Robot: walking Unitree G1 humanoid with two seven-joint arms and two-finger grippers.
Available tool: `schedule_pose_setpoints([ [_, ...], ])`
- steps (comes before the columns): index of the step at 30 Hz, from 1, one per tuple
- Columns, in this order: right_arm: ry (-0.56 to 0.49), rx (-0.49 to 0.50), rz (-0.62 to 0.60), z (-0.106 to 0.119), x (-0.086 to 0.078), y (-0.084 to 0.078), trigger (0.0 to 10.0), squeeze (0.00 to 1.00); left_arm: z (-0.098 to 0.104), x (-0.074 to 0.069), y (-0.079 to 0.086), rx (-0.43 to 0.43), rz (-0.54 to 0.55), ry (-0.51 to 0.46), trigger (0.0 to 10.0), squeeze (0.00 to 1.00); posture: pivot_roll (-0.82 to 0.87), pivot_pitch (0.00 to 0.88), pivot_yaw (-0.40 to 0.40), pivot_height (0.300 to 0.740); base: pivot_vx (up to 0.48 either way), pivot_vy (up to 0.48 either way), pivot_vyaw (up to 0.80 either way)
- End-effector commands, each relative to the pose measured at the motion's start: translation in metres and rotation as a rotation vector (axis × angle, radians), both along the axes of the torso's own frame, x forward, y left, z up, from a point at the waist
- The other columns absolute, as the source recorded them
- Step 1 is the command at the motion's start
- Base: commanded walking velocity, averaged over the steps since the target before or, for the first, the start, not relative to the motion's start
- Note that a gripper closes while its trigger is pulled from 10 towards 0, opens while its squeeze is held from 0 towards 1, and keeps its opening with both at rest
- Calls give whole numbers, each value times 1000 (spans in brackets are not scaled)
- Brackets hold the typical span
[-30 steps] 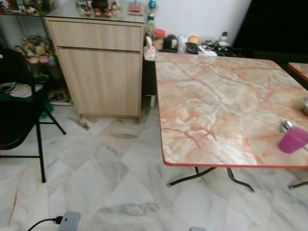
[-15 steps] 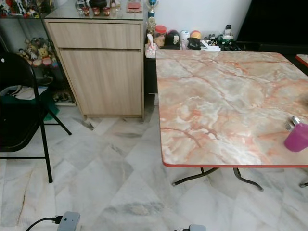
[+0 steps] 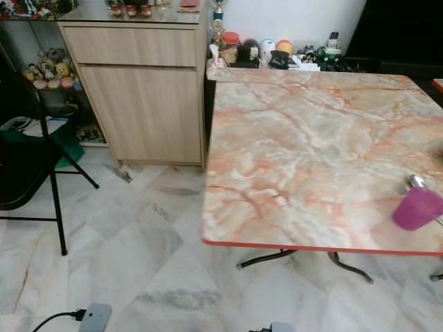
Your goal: Setting the table
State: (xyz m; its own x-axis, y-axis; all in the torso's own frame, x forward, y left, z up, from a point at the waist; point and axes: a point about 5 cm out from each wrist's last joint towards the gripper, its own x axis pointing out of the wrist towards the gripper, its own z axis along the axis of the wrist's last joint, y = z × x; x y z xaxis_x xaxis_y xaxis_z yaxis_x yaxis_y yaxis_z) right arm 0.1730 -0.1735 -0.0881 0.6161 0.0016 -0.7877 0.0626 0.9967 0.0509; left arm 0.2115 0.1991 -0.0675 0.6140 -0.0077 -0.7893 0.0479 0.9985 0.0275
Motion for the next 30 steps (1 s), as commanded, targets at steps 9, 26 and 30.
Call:
schedule_pose_setpoints([
  [9,12,10,-10,-2,-4,1,10000,0,-5,-9,2,3,3,34,10000,0,14,102,-24,740,0,-480,0],
  [26,13,7,-7,-2,-4,1,10000,0,-5,-9,2,1,1,32,10000,0,8,107,-22,740,0,-480,0],
  [30,13,7,-9,-2,-4,1,10000,0,-5,-8,2,3,0,32,10000,0,8,107,-21,740,0,-480,0],
])
